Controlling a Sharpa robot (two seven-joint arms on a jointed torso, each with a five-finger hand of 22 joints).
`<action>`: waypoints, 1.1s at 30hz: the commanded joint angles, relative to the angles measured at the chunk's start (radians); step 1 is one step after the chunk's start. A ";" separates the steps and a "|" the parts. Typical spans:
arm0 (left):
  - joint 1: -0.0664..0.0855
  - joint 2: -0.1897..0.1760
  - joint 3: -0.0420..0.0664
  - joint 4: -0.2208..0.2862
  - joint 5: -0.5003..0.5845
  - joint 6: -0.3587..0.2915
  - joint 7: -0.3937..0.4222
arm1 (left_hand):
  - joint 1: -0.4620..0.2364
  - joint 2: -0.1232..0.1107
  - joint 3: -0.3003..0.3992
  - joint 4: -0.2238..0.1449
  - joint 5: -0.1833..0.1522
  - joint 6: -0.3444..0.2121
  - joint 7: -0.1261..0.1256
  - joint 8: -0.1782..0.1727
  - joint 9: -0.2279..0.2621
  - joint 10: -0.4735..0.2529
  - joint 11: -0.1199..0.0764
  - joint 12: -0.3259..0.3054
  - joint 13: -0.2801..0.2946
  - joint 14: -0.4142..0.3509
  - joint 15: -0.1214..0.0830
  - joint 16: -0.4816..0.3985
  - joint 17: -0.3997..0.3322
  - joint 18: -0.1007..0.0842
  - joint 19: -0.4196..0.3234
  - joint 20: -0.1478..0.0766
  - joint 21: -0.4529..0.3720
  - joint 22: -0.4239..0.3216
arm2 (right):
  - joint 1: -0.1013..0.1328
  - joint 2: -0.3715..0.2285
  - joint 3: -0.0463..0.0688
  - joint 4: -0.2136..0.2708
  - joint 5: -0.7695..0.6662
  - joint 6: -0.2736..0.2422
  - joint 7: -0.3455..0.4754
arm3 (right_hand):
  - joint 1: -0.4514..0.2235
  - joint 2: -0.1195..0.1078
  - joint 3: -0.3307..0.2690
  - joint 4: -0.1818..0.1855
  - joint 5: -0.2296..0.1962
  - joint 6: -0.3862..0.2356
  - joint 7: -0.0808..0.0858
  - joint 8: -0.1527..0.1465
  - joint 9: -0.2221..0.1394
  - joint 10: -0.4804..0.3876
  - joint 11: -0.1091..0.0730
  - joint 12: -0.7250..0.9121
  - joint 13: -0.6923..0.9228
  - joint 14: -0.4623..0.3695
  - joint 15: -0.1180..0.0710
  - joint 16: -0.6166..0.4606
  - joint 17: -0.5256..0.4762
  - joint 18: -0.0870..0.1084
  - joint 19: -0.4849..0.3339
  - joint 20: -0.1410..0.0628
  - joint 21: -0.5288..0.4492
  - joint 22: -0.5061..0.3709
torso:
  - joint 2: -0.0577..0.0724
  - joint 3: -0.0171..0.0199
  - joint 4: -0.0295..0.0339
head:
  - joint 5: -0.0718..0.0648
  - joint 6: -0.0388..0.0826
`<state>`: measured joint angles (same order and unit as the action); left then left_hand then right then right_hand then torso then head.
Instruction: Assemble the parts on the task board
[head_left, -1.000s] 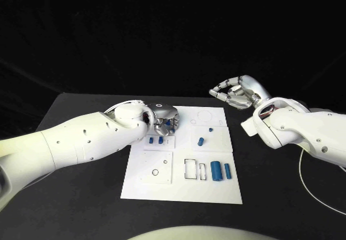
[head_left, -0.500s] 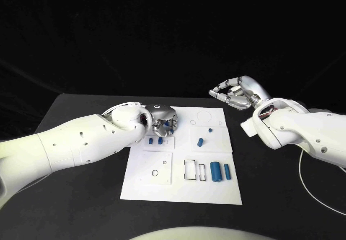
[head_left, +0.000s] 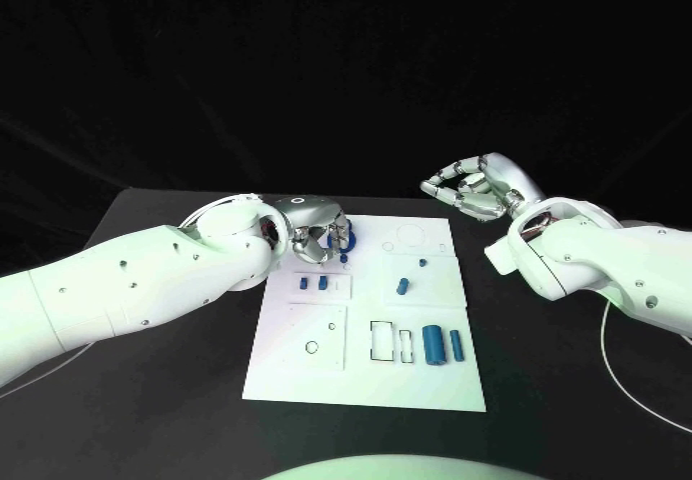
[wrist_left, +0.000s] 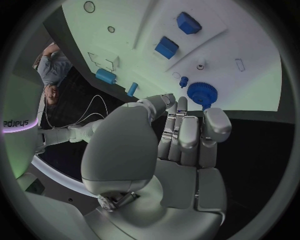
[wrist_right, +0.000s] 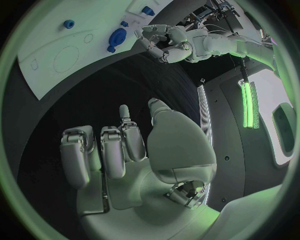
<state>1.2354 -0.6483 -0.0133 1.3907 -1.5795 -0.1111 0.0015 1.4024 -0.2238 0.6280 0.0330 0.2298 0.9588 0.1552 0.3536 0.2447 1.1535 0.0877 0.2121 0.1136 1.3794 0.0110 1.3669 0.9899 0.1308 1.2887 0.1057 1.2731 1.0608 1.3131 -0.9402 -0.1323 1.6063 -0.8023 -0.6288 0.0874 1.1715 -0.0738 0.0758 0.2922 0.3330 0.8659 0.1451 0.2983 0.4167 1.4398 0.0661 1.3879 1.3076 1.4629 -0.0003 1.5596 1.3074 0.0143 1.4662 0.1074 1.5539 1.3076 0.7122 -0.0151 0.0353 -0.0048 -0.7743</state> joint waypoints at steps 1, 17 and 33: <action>0.002 -0.020 0.004 0.022 0.038 0.002 -0.014 | -0.013 -0.001 -0.002 -0.002 -0.004 0.009 -0.001 -0.004 0.002 0.011 0.000 -0.006 -0.001 0.005 0.001 0.001 -0.002 -0.020 0.008 0.002 0.006 0.001 | -0.001 0.000 0.000 0.000 -0.005 0.004 0.008 | 0.007 0.003 -0.007 -0.001 0.007 -0.001 0.001 0.004 0.000 -0.004 -0.002 -0.002 0.121 0.100 -0.007 -0.005 0.235 -0.009 0.095 -0.010 -0.002 0.253 | 0.000 0.0016 -0.0012 | 0.002 0.001; -0.005 -0.052 0.002 0.009 0.065 0.002 -0.003 | -0.026 -0.013 -0.006 -0.002 -0.004 -0.008 0.004 -0.025 -0.003 0.003 0.005 -0.030 -0.005 0.000 0.005 -0.003 -0.016 -0.016 -0.004 0.002 -0.004 -0.014 | -0.001 0.002 0.000 -0.002 -0.004 0.005 0.007 | 0.007 0.003 -0.007 -0.001 0.007 -0.001 0.001 0.004 0.000 -0.004 -0.002 -0.002 0.121 0.100 -0.007 -0.005 0.235 -0.009 0.095 -0.010 -0.002 0.253 | 0.003 0.0018 -0.0048 | 0.006 0.017; -0.013 0.005 -0.018 -0.023 -0.001 -0.001 -0.031 | -0.072 -0.058 -0.062 0.016 -0.003 -0.064 0.016 -0.085 -0.017 -0.053 0.024 -0.082 -0.014 -0.042 0.023 -0.023 -0.091 -0.001 -0.055 0.018 -0.056 -0.088 | -0.001 0.008 0.000 -0.005 -0.002 0.008 0.006 | 0.007 0.003 -0.007 -0.001 0.007 -0.001 0.001 0.004 0.000 -0.004 -0.002 -0.002 0.121 0.100 -0.007 -0.005 0.235 -0.009 0.095 -0.010 -0.002 0.253 | 0.004 0.0020 -0.0037 | 0.004 0.017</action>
<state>1.2252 -0.6513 -0.0310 1.3719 -1.5437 -0.1110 -0.0137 1.3366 -0.2819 0.5721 0.0498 0.2298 0.9022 0.1711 0.2713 0.2282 1.1078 0.1110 0.1337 0.1015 1.3433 0.0325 1.3474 0.9019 0.1310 1.2416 0.1231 1.2214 0.9763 1.3124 -0.9334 -0.1324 1.6014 -0.8018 -0.6286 0.0872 1.1715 -0.0738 0.0759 0.2922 0.3330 0.8660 0.1451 0.2980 0.4168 1.4398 0.0661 1.3879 1.3074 1.4629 -0.0003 1.5596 1.3080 0.0143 1.4662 0.1074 1.5539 1.3077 0.7149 -0.0120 0.0321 -0.0006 -0.7566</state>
